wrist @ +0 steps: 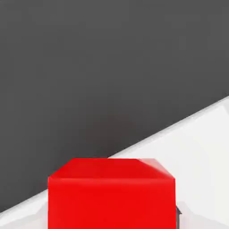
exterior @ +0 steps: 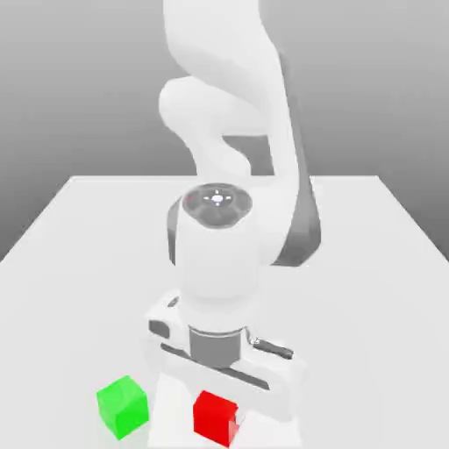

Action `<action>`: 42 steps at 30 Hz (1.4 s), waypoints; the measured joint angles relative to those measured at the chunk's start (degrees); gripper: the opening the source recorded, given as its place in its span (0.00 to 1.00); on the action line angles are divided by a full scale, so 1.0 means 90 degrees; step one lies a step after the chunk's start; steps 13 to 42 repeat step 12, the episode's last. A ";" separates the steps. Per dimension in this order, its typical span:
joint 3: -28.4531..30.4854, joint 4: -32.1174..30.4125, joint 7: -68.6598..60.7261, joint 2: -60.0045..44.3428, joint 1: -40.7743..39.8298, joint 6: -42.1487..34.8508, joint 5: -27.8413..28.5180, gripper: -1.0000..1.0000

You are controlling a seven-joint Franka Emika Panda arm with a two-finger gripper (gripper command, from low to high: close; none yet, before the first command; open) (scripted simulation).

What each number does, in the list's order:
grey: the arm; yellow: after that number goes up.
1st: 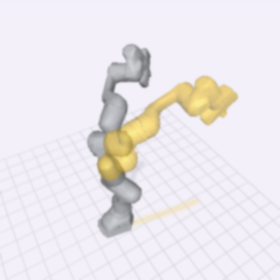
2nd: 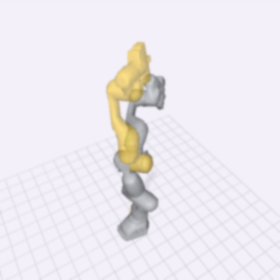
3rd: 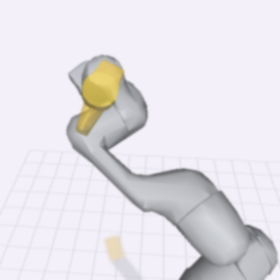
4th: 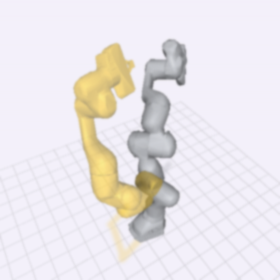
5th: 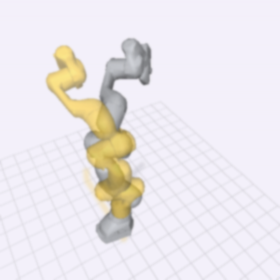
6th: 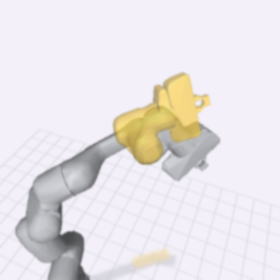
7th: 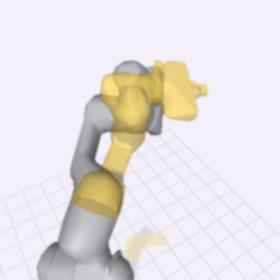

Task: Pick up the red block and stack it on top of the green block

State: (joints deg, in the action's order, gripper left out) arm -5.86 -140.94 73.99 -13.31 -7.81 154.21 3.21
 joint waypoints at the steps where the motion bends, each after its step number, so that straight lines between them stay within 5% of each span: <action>1: 0.0133 -0.0060 0.0071 0.0189 -0.0146 -0.0129 -0.0078 0.00; 5: 0.0748 -0.0290 0.0422 0.0701 -0.0773 -0.0401 -0.0363 0.00; 9: 0.0816 -0.0289 0.0448 -0.0010 -0.0892 0.0310 -0.0456 0.00; 10: 0.0812 -0.0284 0.0443 -0.0149 -0.0900 0.0445 -0.0468 1.00; 42: 0.0812 -0.0284 0.0443 -0.0149 -0.0900 0.0445 -0.0468 1.00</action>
